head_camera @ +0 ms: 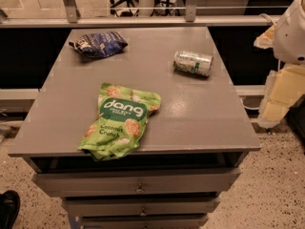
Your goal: Pick 7up can
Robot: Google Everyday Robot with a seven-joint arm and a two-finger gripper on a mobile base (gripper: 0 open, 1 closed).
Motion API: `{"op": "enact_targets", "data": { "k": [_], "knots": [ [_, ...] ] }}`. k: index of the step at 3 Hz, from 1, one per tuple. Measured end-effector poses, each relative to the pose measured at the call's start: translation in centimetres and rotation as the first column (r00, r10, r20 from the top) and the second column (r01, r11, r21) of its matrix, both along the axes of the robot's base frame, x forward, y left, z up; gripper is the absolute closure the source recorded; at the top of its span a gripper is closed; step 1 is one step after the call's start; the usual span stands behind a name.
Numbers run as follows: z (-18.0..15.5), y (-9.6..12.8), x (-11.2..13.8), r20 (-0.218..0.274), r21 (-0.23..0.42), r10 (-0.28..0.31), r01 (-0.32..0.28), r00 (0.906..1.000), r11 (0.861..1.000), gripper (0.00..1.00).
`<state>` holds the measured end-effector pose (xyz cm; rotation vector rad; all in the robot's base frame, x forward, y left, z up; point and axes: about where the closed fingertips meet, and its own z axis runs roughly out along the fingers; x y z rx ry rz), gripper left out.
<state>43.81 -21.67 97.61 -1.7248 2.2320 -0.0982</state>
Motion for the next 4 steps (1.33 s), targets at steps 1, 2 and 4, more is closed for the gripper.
{"op": "enact_targets", "data": {
  "k": [1, 2, 4],
  "knots": [
    [0.2, 0.1, 0.1, 0.013, 0.006, 0.001, -0.001, 0.9999, 1.0, 0.0],
    [0.1, 0.6, 1.6, 0.067, 0.046, 0.01, -0.013, 0.9977, 0.999, 0.0],
    [-0.5, 3.1, 11.5, 0.223, 0.216, 0.01, -0.06, 0.9747, 0.975, 0.0]
  ]
}}
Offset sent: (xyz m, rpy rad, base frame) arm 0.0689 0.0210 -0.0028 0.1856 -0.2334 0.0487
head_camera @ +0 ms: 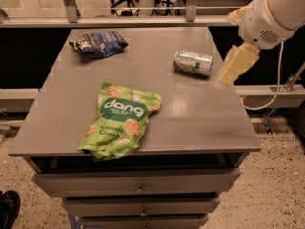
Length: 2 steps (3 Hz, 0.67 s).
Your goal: Pick 7up can
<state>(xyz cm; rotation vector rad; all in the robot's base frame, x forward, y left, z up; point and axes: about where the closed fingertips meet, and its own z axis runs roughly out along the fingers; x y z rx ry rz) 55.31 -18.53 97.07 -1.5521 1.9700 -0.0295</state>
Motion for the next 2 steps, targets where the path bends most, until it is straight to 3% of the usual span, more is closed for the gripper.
{"op": "enact_targets", "data": {
  "k": [1, 2],
  "knots": [
    [-2.5, 0.8, 6.0, 0.003, 0.137, -0.028, 0.028, 0.9996, 0.99, 0.0],
    [-4.4, 0.9, 9.1, -0.009, 0.205, -0.051, 0.052, 0.9987, 0.977, 0.0]
  ]
}}
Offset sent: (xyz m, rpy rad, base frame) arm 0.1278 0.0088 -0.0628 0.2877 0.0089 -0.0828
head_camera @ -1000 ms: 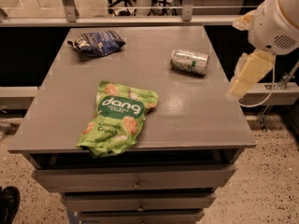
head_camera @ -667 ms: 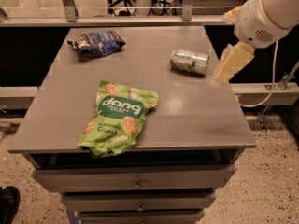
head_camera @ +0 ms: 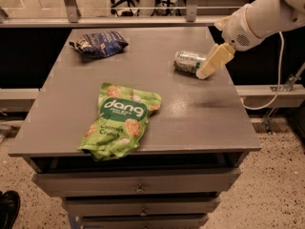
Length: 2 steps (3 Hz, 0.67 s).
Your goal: Pick 7up can
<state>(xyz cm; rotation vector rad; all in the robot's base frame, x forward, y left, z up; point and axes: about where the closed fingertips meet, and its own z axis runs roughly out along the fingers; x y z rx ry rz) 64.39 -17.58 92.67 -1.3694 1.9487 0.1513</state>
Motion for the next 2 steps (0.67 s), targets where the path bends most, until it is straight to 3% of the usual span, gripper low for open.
{"op": "enact_targets", "data": {
  "k": [2],
  "knots": [
    [-3.8, -0.4, 5.4, -0.066, 0.078, -0.065, 0.07, 0.9957, 0.994, 0.0]
  ]
}}
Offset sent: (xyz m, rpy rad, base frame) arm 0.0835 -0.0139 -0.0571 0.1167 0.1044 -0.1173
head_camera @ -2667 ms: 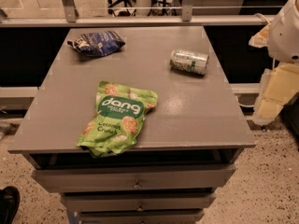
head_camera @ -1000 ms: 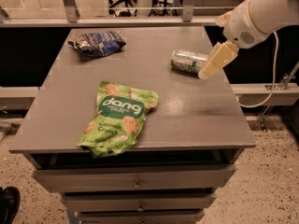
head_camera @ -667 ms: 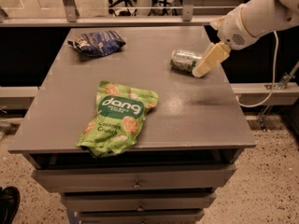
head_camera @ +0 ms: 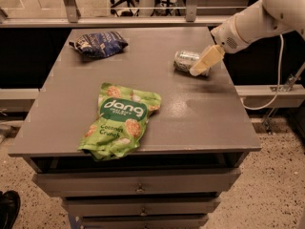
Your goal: Pick 7up can
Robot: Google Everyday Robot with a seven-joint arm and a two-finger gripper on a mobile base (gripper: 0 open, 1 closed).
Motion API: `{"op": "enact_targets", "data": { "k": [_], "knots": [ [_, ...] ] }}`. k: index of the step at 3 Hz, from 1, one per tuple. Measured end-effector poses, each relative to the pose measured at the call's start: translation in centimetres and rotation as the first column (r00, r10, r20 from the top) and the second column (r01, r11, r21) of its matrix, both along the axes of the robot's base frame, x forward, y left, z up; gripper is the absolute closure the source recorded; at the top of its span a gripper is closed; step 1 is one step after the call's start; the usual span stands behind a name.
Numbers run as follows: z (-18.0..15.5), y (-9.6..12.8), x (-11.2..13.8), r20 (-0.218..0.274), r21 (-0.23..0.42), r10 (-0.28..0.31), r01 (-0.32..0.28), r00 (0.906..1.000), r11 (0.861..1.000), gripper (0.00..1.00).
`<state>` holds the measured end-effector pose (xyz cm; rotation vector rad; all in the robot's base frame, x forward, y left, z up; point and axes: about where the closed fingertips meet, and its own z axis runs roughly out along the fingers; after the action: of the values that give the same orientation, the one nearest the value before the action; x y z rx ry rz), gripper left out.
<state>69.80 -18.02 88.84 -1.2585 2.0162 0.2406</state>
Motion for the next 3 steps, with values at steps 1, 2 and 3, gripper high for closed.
{"op": "enact_targets", "data": {
  "k": [1, 2, 3],
  "knots": [
    [-1.7, -0.3, 1.3, -0.044, 0.022, -0.025, 0.026, 0.9987, 0.999, 0.0],
    [-3.6, -0.3, 1.6, -0.104, 0.045, -0.033, 0.038, 0.994, 0.998, 0.18],
    [-3.7, 0.4, 1.4, -0.128, 0.084, -0.011, 0.022, 0.9917, 0.996, 0.49]
  ]
}}
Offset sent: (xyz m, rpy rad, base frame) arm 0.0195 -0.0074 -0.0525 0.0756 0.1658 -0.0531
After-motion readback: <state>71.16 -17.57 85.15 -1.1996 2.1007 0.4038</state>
